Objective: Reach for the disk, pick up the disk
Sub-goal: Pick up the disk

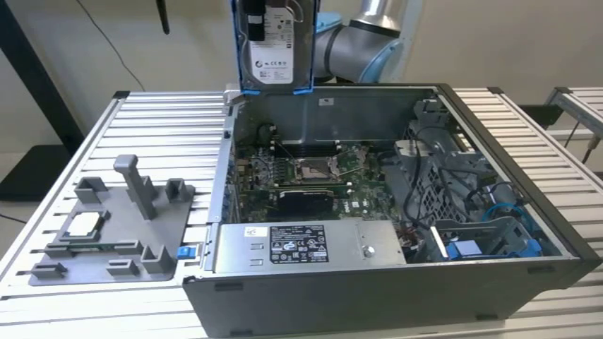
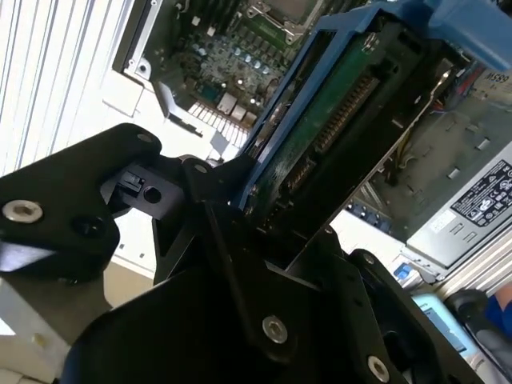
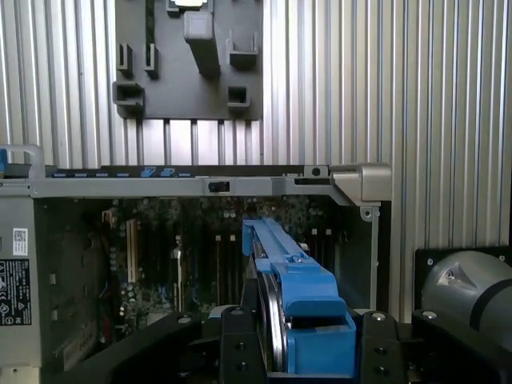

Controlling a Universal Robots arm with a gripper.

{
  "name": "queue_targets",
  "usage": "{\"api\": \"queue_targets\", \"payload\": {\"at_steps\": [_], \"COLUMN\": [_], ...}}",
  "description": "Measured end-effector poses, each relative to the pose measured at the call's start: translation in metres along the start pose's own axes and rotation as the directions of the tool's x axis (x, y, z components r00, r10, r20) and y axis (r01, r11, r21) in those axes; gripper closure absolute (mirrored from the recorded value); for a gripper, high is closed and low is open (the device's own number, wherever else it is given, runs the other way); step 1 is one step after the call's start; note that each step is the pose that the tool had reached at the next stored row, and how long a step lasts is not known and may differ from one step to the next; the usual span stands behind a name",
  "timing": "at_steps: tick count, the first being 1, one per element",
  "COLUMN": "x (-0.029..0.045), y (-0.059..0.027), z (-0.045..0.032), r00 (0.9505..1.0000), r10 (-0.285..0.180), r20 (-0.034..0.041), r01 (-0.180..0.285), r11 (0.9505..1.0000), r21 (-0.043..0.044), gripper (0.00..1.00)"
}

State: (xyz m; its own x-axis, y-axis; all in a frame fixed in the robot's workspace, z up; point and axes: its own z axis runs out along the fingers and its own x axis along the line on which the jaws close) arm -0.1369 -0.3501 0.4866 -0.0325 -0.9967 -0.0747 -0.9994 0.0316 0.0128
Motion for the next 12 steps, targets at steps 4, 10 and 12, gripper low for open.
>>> {"api": "queue_targets", "payload": {"at_steps": [4,10,12], "x": [-0.0002,-0.0006,-0.0007], "y": [-0.0072,-0.0178,-0.0212], "z": [-0.0001,-0.0002,-0.0003], "r00": [1.0,1.0,1.0], "r10": [0.0,0.0,0.0], "r20": [0.0001,0.0,-0.0001], "r01": [0.0,0.0,0.0], "r11": [1.0,1.0,1.0], "r21": [0.0,0.0,-0.0001], "gripper": [1.0,1.0,1.0]}}
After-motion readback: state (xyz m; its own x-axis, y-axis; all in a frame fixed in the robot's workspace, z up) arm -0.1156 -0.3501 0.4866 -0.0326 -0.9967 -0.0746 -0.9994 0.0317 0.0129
